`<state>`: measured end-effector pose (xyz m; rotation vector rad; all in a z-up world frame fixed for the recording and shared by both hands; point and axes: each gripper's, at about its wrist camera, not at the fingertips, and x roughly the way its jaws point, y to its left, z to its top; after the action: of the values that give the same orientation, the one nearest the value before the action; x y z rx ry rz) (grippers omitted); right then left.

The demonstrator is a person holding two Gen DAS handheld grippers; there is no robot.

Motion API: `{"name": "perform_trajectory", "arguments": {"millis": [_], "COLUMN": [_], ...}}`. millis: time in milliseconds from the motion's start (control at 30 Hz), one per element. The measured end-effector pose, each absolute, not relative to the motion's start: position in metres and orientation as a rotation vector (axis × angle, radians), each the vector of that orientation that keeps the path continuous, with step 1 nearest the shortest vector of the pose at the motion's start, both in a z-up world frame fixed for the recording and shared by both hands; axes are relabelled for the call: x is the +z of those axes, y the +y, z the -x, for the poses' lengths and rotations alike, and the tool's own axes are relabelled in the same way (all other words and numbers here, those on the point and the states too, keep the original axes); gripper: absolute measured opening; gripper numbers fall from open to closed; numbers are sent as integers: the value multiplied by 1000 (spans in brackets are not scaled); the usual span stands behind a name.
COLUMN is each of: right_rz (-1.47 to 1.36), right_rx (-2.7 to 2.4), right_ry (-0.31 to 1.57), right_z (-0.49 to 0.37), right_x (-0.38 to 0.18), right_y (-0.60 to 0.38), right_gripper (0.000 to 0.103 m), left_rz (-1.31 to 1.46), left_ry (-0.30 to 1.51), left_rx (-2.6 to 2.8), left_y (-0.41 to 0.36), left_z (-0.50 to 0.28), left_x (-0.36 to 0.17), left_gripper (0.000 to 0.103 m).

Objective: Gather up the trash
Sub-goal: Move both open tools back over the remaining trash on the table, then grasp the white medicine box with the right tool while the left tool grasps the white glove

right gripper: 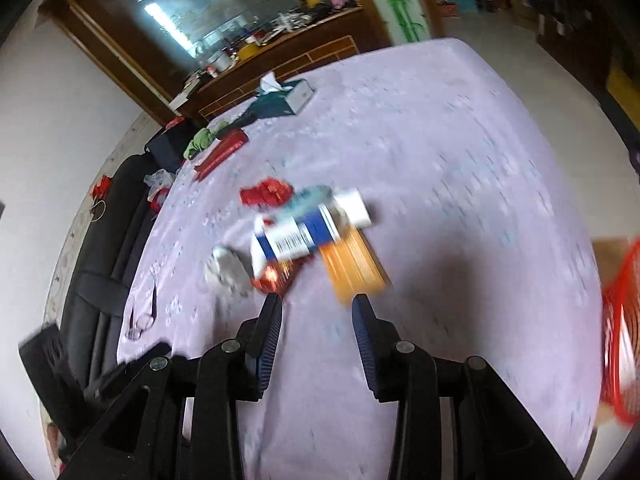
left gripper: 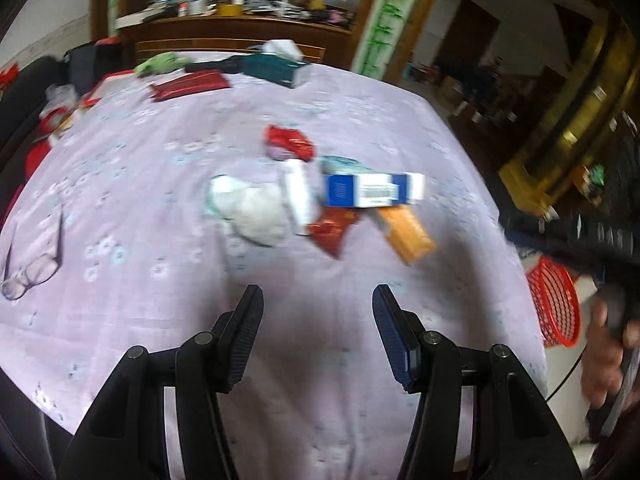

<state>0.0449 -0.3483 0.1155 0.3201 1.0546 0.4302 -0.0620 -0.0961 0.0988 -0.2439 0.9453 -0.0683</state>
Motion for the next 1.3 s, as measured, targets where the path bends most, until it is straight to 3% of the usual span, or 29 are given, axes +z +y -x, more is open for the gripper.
{"name": "perform_trajectory", "arguments": {"millis": [200,467,767,967,1033,1133,1300], "right_rz": [-221,-262,-229,-5,-6,-19,-61], "right_rx": [446,556,801,736,720,704,687], "right_ry": [1061,1250,1334,1199,1174,1157,1158], "right_z": [-133,-208,-114,-64,-57,-52,-44], "right_x": [110,43,50,61,65,70,70], "right_y": [-311,-292,-272,-254,-257,-266,-280], "right_gripper": [45,46,48,50,51,51,51], "left_rz": [252,270,322,342,366,398,353], "left_ry": [970,1002,1002,1029,1040,1055,1129], "left_rx": [-48,-53,-60,-63,-81,-92,-84], "left_y": [-68,-38,-13,-14,-19,-28,-50], "left_z": [63,51,26,4,-6,-23,-55], "left_x": [90,79,77,71,70,67,48], "left_gripper": [55,56,57,59,60,71,71]}}
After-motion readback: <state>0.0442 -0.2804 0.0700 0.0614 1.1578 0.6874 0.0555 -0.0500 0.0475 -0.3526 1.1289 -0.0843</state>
